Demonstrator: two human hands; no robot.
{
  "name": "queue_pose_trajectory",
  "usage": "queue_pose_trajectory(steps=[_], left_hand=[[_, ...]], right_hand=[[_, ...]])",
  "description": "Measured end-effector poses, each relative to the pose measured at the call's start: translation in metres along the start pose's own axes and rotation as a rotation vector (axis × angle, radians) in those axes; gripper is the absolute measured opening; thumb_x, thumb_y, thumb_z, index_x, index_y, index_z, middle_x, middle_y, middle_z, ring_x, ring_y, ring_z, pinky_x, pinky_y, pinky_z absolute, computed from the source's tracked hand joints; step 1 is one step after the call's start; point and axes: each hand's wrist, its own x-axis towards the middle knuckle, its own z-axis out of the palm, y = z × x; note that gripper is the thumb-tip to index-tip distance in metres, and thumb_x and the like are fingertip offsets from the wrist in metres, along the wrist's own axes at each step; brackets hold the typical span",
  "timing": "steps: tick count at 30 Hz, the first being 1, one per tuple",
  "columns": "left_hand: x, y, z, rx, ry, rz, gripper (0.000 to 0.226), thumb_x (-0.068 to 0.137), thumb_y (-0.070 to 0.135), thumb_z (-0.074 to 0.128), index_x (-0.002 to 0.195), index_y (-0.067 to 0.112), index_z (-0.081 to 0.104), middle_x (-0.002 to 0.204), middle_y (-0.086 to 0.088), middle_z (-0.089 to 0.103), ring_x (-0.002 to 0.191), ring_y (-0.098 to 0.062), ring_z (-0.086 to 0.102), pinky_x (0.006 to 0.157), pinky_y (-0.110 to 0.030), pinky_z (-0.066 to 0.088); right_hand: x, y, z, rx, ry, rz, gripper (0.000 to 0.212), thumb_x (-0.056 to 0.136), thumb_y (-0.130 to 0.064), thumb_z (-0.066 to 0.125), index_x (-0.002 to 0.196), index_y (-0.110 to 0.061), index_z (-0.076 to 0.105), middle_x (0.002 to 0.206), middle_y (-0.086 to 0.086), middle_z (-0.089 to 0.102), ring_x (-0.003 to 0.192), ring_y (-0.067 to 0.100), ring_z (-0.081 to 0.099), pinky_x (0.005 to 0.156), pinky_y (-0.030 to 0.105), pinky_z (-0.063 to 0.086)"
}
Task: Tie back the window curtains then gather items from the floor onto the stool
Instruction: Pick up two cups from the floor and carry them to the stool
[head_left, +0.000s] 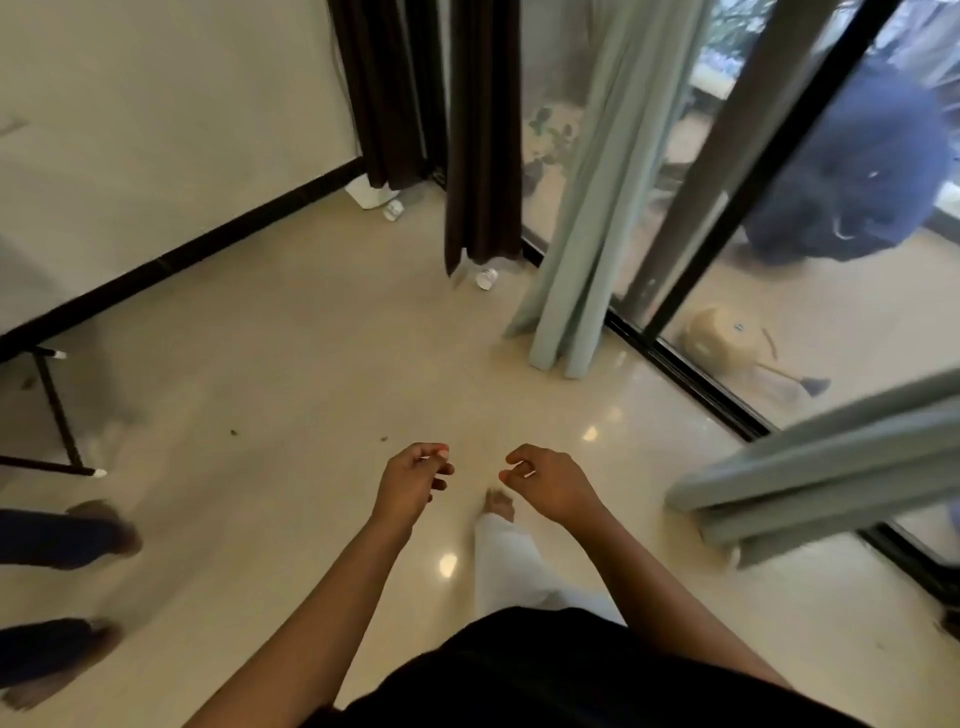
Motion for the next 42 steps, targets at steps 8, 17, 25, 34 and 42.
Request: queue_pose_trajectory(steps=[8,17,25,34,42], left_hand=[[0.220,0.144,-0.054,0.028,0.106,-0.056,0.009,0.093,0.022,0.057,0.093,0.021,0.066,0.083,-0.002,0.070,0.066,-0.017,0.060,0.057,-0.026,0.040],[0.561,0.168,-0.073,0.116,0.030,-0.194,0.020,0.087,0.014,0.054,0.084,0.026,0.070,0.085,0.004,0.071,0.078,-0.018,0.066,0.075,-0.025,0.052],[0.833,0.103,-0.040,0.243,-0.127,-0.242,0.013,0.068,0.032,0.054,0.074,0.035,0.065,0.079,0.007,0.069,0.068,-0.019,0.060,0.070,-0.030,0.047],[1.008,-0.025,0.011,0.092,-0.122,-0.271,0.015,0.060,0.027,0.056,0.068,0.030,0.068,0.076,0.001,0.070,0.080,-0.028,0.064,0.076,-0.041,0.051],[0.983,-0.015,-0.013,0.100,-0.102,-0.355,0.023,0.076,0.013,0.066,0.082,0.034,0.062,0.086,-0.010,0.067,0.078,-0.026,0.059,0.079,-0.039,0.050]], right_hand=[[0.259,-0.103,-0.094,-0.353,-0.176,-0.031,0.037,0.088,-0.043,0.057,0.117,-0.020,0.059,0.119,0.002,0.064,0.112,0.021,0.056,0.090,0.030,0.045],[0.596,-0.092,-0.100,-0.594,-0.210,0.141,0.039,0.087,-0.017,0.055,0.126,-0.013,0.050,0.124,0.009,0.057,0.112,0.025,0.055,0.090,0.032,0.048],[0.867,0.019,-0.046,-0.919,-0.196,0.102,0.068,0.091,-0.011,0.052,0.149,-0.016,0.017,0.156,0.011,0.014,0.142,0.031,0.017,0.114,0.044,0.023],[1.063,0.098,-0.015,-0.500,0.004,0.076,0.045,0.094,-0.019,0.053,0.137,-0.005,0.044,0.139,0.010,0.046,0.129,0.023,0.044,0.080,-0.002,0.035],[1.018,0.048,0.018,-0.254,-0.410,0.540,0.059,0.073,-0.030,0.079,0.122,-0.017,0.048,0.122,0.006,0.056,0.106,0.023,0.056,0.084,0.031,0.050]])
